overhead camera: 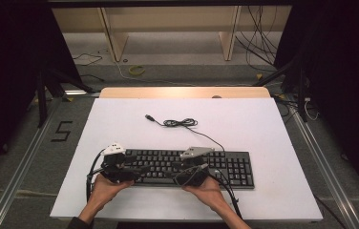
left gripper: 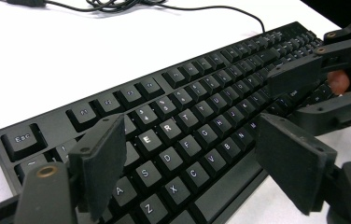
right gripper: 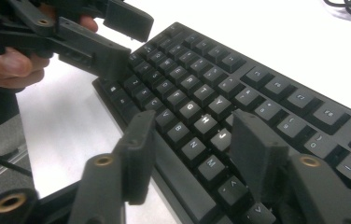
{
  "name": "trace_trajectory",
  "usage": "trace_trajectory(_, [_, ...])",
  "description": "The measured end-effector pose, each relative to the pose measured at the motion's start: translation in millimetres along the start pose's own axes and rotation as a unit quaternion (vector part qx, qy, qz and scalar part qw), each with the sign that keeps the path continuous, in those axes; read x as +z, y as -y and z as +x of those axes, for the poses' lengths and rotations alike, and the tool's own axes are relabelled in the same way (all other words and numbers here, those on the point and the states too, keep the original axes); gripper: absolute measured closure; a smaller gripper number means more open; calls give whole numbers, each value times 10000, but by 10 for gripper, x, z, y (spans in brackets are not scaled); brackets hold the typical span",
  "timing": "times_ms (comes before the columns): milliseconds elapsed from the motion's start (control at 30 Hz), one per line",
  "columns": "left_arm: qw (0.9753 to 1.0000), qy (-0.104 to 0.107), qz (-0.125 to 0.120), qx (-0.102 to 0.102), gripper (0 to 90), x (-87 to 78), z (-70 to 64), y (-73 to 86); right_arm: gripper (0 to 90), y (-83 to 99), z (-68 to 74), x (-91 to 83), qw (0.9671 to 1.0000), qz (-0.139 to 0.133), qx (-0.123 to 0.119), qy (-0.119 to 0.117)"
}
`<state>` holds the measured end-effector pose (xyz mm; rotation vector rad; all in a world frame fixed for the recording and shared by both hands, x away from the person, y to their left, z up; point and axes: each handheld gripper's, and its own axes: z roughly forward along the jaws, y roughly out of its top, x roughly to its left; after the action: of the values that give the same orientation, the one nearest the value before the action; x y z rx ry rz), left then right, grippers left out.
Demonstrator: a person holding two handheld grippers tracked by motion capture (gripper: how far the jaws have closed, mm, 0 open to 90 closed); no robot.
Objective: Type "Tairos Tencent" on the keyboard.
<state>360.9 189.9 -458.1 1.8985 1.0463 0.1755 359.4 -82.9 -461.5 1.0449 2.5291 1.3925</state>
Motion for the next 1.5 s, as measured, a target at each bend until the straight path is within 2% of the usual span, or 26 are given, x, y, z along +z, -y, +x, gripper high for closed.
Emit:
trace_trajectory(600, [10000, -40, -59, -1, 241, -75, -5, 86, 846, -5, -21, 179, 9995, 266, -123, 111])
trace_trajectory(900, [10000, -54, -69, -7, 243, -95, 5, 105, 900, 11, -9, 289, 9987, 428, -212, 151])
trace_trajectory(1233, [10000, -67, -70, -23, 246, -99, 15, 114, 900, 32, 11, 338, 9978, 527, -326, 248])
trace_trajectory(1400, [10000, -68, -57, -12, 248, -94, 22, 119, 900, 25, 3, 327, 9981, 525, -231, 206])
trace_trajectory(1500, [10000, -63, -34, 7, 252, -88, 22, 120, 882, 7, -7, 275, 9990, 402, -111, 164])
